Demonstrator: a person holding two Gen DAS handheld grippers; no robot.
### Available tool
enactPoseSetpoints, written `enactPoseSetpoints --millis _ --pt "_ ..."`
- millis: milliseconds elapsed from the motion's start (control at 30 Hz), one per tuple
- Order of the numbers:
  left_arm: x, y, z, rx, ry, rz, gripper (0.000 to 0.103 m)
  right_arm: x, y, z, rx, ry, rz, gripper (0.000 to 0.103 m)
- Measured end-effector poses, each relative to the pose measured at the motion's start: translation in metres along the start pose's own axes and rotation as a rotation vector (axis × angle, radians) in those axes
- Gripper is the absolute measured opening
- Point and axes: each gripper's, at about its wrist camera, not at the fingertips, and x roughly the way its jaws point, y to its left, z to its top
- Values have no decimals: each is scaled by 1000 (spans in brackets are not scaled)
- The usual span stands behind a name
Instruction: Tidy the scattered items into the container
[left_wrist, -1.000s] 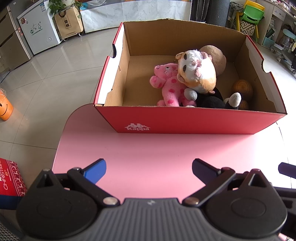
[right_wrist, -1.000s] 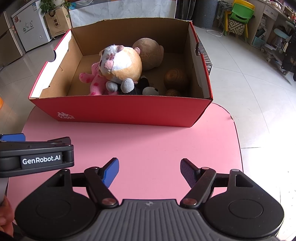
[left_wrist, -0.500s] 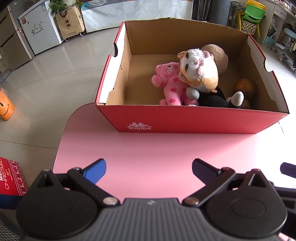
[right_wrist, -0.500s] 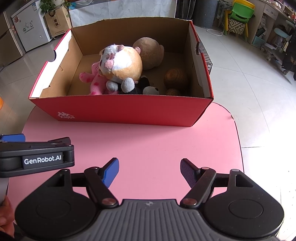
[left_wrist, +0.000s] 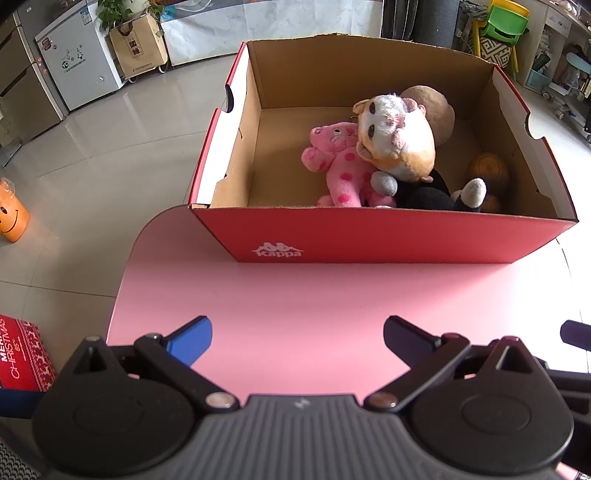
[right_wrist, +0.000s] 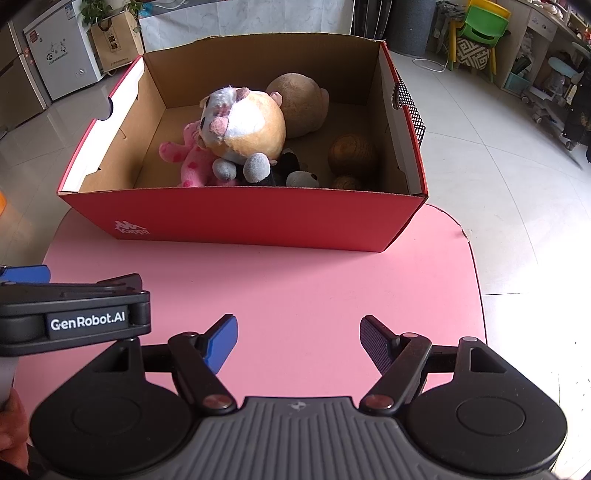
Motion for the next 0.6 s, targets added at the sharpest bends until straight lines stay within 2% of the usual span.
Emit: enactPoseSetpoints --millis 600 --pt "-1 0 0 5 -3 -2 103 1 1 0 -2 2 -4 74"
